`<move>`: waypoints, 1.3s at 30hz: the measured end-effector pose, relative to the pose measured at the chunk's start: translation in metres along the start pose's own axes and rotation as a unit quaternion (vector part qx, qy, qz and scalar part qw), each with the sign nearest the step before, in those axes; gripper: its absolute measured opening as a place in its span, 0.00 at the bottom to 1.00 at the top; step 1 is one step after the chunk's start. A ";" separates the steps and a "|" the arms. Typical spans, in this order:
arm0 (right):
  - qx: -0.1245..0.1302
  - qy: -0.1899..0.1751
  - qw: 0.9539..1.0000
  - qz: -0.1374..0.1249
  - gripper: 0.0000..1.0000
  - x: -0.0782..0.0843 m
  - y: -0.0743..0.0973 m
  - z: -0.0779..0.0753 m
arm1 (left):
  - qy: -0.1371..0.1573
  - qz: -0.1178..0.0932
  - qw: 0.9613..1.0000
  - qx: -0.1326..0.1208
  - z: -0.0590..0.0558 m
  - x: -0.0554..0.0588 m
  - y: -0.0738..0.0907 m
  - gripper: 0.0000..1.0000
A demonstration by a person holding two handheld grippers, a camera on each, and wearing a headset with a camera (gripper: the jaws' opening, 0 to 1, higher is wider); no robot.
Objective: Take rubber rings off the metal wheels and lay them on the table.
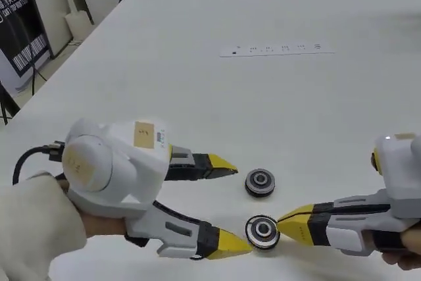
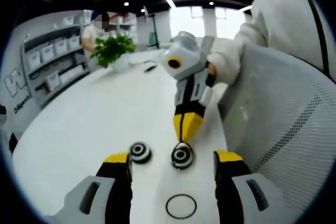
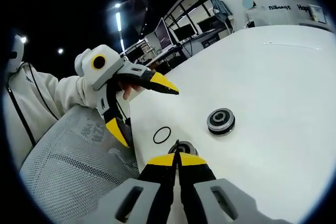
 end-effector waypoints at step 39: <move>-0.014 0.032 0.999 -0.002 0.00 -0.027 0.010 0.014 | 0.054 -0.017 0.995 -0.076 0.010 0.025 0.090 0.87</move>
Point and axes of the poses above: the centre of the closed fingertips' face, and the gripper's own axes: y roughly backward along the fingers, z roughly to its left, x roughly out of its underside, the point moved 3 cm from there along y, roughly backward along the fingers, and after that the axes turned 10 degrees about y, right-handed, at the moved point
